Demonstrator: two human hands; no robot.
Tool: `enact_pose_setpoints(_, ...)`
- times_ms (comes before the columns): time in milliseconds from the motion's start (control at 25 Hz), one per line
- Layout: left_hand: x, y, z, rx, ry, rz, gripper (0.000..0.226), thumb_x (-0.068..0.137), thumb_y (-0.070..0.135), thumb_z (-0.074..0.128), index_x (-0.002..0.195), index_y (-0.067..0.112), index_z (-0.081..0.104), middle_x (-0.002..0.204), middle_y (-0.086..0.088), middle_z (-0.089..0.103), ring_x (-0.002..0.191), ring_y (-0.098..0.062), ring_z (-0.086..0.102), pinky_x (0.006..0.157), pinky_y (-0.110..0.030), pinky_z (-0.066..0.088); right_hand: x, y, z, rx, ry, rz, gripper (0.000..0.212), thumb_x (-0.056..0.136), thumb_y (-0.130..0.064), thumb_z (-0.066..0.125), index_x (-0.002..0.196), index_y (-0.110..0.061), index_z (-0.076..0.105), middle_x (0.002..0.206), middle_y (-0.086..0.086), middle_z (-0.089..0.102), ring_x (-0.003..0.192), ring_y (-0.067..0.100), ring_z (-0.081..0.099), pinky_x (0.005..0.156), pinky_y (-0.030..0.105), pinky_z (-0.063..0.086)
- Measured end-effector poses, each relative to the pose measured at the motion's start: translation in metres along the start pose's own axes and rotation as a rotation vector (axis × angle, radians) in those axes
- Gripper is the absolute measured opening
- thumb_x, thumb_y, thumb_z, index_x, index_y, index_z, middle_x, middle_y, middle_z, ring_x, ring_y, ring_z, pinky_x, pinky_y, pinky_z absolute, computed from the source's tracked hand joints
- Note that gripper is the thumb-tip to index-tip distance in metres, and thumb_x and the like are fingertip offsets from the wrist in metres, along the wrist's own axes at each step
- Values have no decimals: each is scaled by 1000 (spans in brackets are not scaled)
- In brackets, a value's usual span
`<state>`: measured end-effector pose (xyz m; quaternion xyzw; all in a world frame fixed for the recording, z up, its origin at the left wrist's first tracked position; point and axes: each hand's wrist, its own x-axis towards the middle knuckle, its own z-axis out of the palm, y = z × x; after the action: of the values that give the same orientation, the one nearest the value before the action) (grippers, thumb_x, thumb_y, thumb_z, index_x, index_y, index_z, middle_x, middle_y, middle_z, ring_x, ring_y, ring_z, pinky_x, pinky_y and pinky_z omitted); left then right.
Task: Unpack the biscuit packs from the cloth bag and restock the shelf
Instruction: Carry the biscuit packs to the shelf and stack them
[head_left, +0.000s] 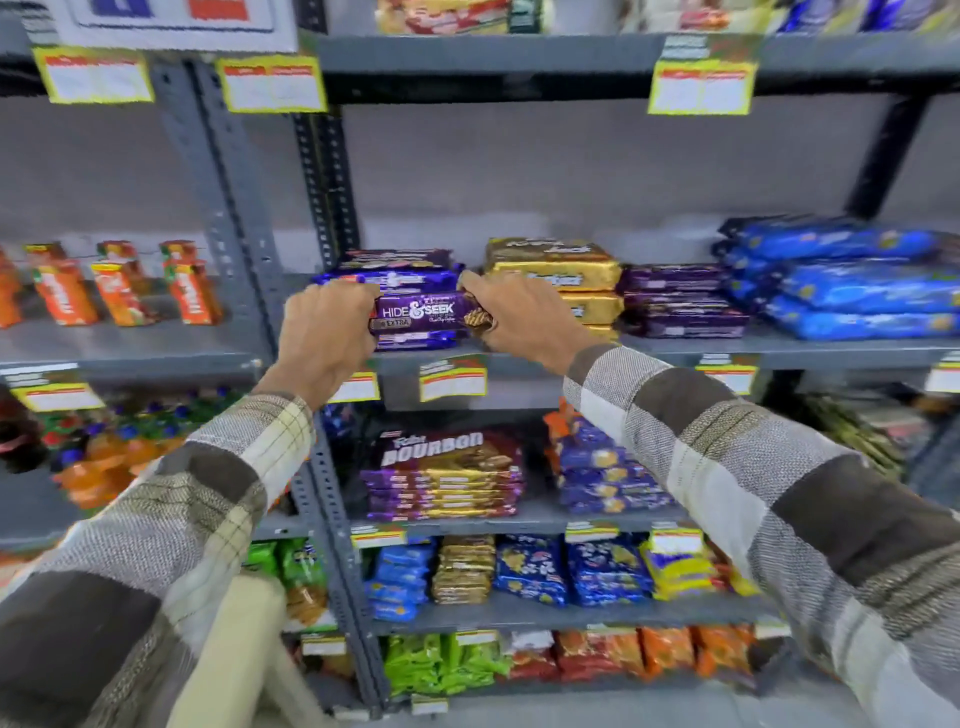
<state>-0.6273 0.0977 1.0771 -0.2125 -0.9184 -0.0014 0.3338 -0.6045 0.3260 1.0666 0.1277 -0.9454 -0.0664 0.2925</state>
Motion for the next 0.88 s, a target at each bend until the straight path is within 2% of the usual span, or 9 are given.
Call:
enact_pose_setpoints(120, 26, 62, -4, -33, 60, 70, 21, 76, 16, 68, 97, 18, 66, 84, -12, 71, 76, -41, 67, 60, -40, 44, -34, 59, -22, -73, 37, 58, 55, 83, -29, 69, 130, -17, 44, 106, 11, 69, 96, 35, 66, 71, 41, 51)
enact_pose_setpoints(280, 70, 127, -8, -115, 156, 166, 15, 77, 14, 64, 92, 18, 64, 83, -15, 70, 74, -44, 65, 61, -39, 39, -65, 125, -48, -111, 84, 134, 46, 83, -34, 70, 119, -19, 47, 101, 7, 70, 90, 34, 67, 66, 39, 49)
enact_pose_setpoints(440, 109, 187, -1, -167, 181, 245, 14, 80, 13, 64, 93, 18, 66, 83, -13, 71, 76, -42, 66, 60, -37, 38, -90, 187, -57, -203, 124, 211, 40, 83, -34, 68, 113, -19, 46, 93, 7, 69, 84, 34, 66, 58, 36, 39)
enact_pose_setpoints(640, 152, 247, 22, -286, 245, 364, 13, 84, 22, 70, 93, 14, 64, 83, -8, 72, 73, -33, 67, 62, -33, 40, -111, 248, -57, -250, 99, 351, 36, 85, -34, 65, 114, -19, 48, 100, 6, 67, 93, 35, 63, 68, 41, 48)
enact_pose_setpoints(880, 185, 298, 50, -317, 227, 397, 6, 86, 12, 66, 85, 12, 60, 81, -8, 70, 73, -34, 66, 62, -35, 42, -123, 298, -39, -164, 99, 423, 38, 87, -38, 65, 119, -24, 48, 103, 1, 65, 93, 28, 62, 67, 38, 44)
